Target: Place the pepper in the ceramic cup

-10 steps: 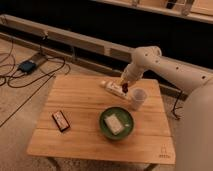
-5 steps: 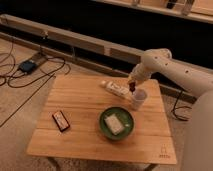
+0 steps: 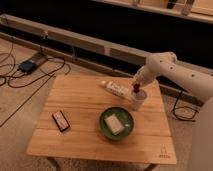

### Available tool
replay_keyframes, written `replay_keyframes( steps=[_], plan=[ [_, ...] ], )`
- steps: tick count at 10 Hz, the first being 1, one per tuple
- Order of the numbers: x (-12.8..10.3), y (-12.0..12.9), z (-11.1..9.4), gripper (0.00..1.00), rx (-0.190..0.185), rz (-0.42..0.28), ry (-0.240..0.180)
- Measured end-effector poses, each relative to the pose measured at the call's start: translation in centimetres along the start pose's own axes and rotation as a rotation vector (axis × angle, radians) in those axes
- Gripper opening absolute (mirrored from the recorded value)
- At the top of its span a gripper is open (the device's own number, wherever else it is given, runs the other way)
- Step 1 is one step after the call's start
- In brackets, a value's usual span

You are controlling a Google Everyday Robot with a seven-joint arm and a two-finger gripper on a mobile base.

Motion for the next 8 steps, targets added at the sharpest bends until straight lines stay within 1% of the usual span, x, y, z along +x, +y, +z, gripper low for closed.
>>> replay_keyframes(
  steps=[2, 5, 7, 8],
  plan=[
    [0.1, -0.1, -0.3, 0.29, -0.001, -0.008, -0.025],
    [0.9, -0.5, -0.4, 0.61, 0.001, -0.011, -0.051],
    [1.5, -0.6, -0.2, 0.78, 0.002, -0.011, -0.060],
    [1.7, -0.6, -0.2, 0.80, 0.005, -0.011, -0.069]
  ],
)
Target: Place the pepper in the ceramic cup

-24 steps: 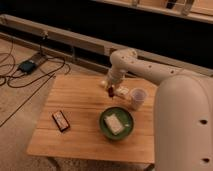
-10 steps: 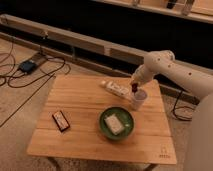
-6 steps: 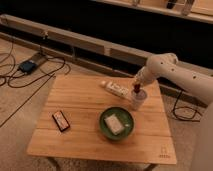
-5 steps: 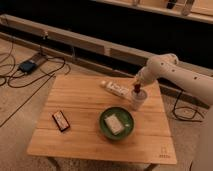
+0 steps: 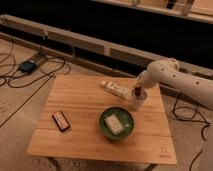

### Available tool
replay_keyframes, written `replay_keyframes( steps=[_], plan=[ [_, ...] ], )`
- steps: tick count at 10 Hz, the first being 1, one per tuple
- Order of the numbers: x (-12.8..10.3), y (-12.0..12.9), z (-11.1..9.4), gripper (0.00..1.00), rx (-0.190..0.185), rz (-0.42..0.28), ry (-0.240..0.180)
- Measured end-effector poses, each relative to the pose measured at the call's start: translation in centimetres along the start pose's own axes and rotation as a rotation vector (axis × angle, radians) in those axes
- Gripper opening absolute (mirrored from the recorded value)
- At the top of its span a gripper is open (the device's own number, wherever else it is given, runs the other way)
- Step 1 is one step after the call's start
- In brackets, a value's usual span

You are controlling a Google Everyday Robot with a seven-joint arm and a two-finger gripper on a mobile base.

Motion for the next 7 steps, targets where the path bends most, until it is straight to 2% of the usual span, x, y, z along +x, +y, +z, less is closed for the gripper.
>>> replay_keyframes(
  steps=[5, 7],
  plan=[
    [-0.7, -0.1, -1.2, 0.80, 0.024, -0.006, -0.070],
    [-0.4, -0.1, -1.3, 0.80, 0.029, -0.006, -0.073]
  ],
)
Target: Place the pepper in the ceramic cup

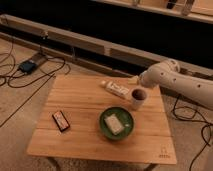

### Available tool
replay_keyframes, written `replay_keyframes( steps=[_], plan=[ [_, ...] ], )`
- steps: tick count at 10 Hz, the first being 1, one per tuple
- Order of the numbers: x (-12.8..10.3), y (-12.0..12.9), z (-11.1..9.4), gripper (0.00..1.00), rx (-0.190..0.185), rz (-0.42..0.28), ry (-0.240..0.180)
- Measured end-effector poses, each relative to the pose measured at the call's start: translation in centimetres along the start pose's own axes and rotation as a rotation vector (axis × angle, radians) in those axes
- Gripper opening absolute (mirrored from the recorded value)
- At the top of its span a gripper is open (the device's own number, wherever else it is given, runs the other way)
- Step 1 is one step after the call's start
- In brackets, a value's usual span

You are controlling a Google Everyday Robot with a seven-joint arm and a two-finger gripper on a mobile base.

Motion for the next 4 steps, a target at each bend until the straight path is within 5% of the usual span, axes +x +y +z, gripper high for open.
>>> replay_keyframes(
  steps=[4],
  plan=[
    [-0.05, 0.24, 0.04, 0.80, -0.002, -0.003, 0.000]
  ],
)
